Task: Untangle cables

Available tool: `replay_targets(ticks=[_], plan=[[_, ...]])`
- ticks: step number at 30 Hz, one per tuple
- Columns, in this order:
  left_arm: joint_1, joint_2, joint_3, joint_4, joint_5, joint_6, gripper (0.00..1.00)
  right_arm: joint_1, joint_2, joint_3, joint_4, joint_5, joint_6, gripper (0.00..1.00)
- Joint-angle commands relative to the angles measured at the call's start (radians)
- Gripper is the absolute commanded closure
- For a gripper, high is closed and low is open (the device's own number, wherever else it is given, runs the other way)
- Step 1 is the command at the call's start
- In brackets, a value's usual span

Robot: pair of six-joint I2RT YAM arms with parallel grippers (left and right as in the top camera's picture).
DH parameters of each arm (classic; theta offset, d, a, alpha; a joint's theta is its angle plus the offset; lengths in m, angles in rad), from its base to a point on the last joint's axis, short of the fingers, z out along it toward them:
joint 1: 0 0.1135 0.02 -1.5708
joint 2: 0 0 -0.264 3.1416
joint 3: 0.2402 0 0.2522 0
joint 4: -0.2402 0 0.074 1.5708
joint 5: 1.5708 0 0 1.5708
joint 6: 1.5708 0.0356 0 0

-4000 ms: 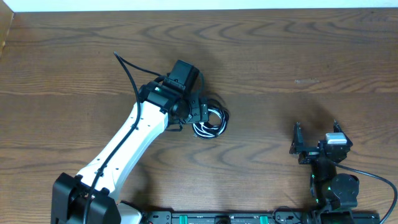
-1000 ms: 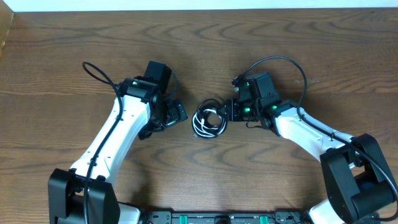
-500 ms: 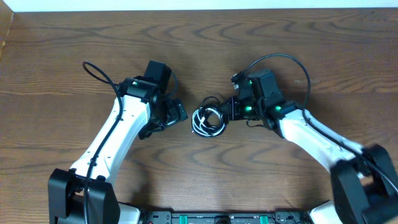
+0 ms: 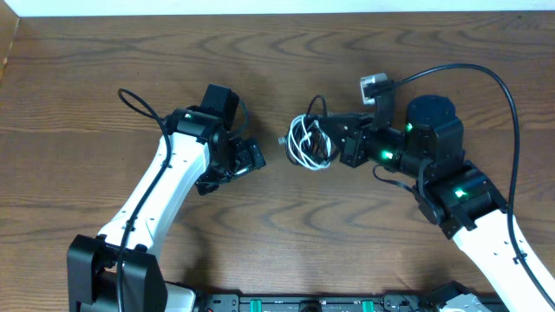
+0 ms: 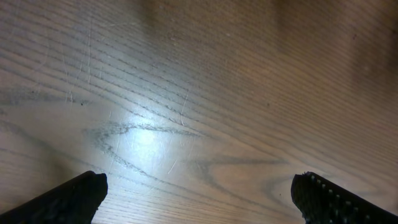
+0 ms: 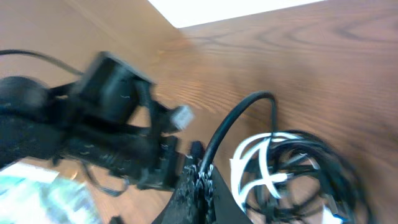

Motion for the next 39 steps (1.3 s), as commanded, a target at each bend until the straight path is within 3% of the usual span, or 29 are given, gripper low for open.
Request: replay_targets(ticks=[1, 6, 11, 20, 29, 34, 39], plan=[[0.000, 0.011, -0.008, 0.000, 0.007, 0.006, 0.01, 0.006, 0.034, 0.004, -0.077, 0.195, 0.066, 0.98], [0.000, 0.011, -0.008, 0.018, 0.080, 0.022, 0.01, 0.006, 0.097, 0.004, -0.153, 0.311, 0.249, 0.98], [0.000, 0.011, -0.008, 0.084, 0.370, 0.213, 0.01, 0.006, 0.124, 0.004, -0.073, 0.177, 0.261, 0.99], [-0.013, 0.011, -0.008, 0.089, 0.442, 0.213, 0.01, 0.006, 0.124, 0.004, 0.055, -0.053, 0.303, 0.98], [-0.075, 0.011, -0.008, 0.104, 0.385, 0.211, 0.01, 0.003, 0.124, 0.004, 0.290, -0.210, 0.446, 0.99], [-0.074, 0.011, -0.008, 0.112, 0.369, 0.208, 0.01, 0.002, 0.124, 0.004, 0.303, -0.233, 0.464, 0.98], [-0.074, 0.011, -0.008, 0.077, 0.137, 0.111, 0.01, -0.012, 0.120, 0.004, 0.359, -0.267, 0.485, 0.99]])
